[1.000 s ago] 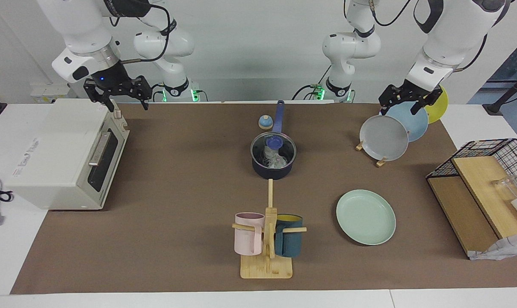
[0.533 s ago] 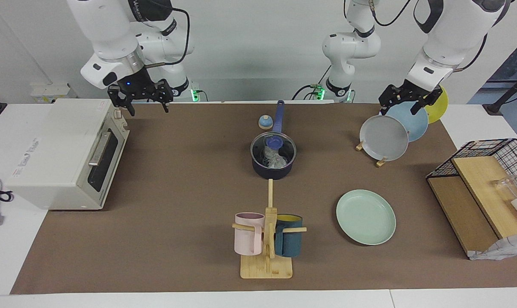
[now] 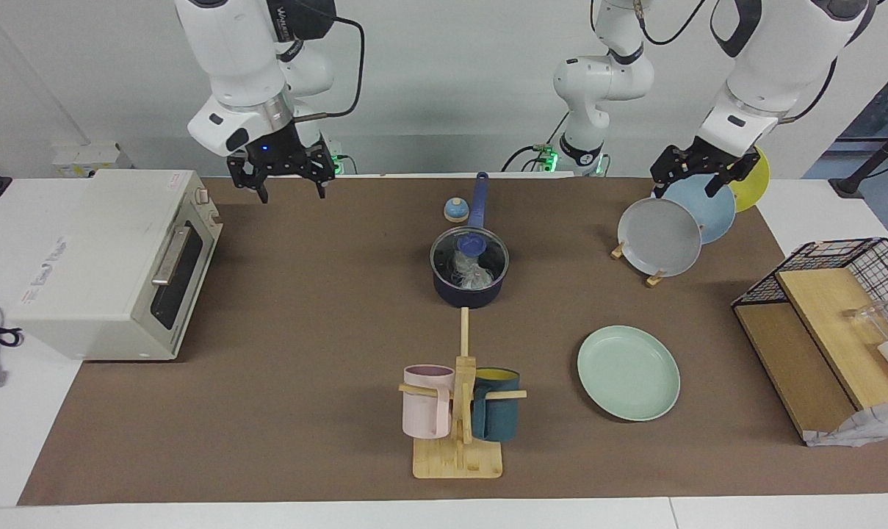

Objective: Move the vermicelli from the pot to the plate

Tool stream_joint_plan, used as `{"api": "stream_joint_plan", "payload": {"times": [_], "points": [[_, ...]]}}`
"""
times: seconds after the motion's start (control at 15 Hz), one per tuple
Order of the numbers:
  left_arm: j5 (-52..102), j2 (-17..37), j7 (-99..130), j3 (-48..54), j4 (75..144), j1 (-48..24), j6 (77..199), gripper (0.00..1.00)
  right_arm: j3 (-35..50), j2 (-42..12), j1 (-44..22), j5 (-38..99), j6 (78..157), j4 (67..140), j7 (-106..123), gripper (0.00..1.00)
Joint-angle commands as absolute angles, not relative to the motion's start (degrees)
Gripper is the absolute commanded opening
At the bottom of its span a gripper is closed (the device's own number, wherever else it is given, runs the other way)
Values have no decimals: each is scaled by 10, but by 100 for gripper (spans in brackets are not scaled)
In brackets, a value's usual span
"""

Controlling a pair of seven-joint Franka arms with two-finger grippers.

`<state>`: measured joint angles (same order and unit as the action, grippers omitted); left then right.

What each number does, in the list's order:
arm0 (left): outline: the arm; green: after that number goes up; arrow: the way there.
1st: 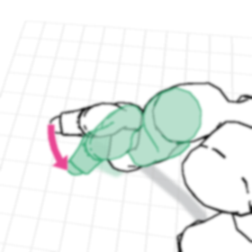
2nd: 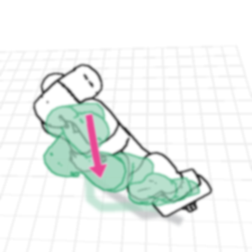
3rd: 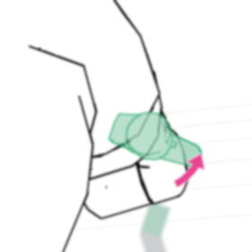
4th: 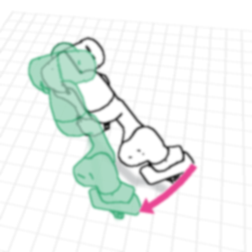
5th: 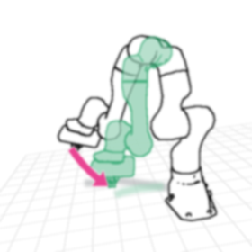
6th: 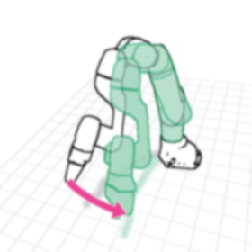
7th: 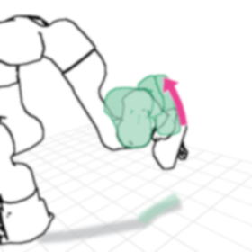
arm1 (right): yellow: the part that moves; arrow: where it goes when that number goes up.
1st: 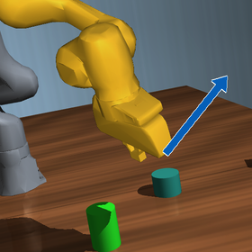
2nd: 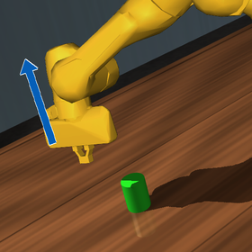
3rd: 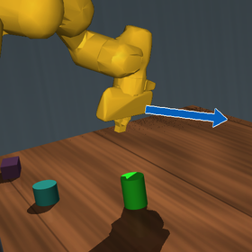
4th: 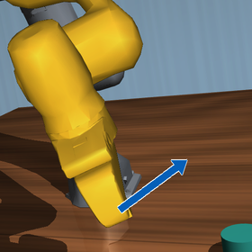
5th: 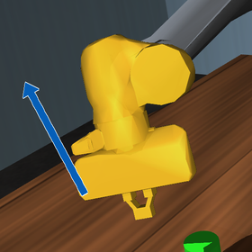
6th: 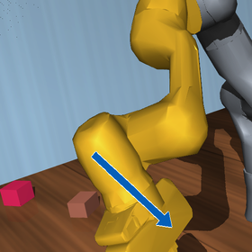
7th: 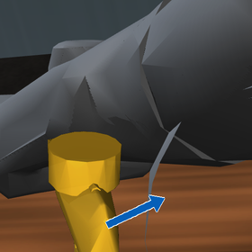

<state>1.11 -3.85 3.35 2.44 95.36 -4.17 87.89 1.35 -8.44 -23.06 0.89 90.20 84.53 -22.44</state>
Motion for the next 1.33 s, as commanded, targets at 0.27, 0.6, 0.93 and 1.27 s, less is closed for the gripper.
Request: {"api": "stream_joint_plan", "payload": {"times": [0.27, 0.6, 0.93, 1.27], "points": [[-2, -42, 29, 29, 951, -36, 873, 100, 11, -175, -345, -2, 974, 779, -380, 100], [-2, -42, 29, 29, 951, -36, 873, 100, 16, -139, -358, 1, 1061, 889, -383, 100], [-2, -42, 29, 29, 951, -36, 872, 100, 16, -154, -378, 0, 1099, 912, -385, 100], [-2, -42, 29, 29, 951, -36, 873, 100, 16, -170, -396, -3, 1137, 940, -397, 100]]}}
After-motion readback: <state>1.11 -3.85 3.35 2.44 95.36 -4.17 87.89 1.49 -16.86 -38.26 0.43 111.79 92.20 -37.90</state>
